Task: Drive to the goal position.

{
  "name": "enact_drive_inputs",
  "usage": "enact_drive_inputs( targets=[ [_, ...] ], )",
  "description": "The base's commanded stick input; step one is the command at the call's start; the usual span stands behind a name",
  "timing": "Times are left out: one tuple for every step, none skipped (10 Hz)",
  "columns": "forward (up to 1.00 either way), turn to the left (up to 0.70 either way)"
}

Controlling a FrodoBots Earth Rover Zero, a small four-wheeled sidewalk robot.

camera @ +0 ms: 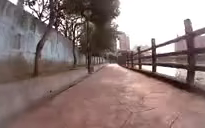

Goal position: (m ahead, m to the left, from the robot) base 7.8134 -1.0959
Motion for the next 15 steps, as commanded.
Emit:
enact_drive_inputs(
  targets=[
    [1.0,-0.05],
    [1.0,0.0],
    [1.0,0.0],
    [1.0,-0.01],
    [1.0,-0.07],
    [1.0,-0.19],
    [1.0,-0.35],
    [1.0,-0.09],
    [1.0,0.0],
    [1.0,0.0],
    [1.0,0.0],
    [1.0,0.0],
    [1.0,0.0],
    [1.0,0.0],
    [1.0,0.0]
  ],
)
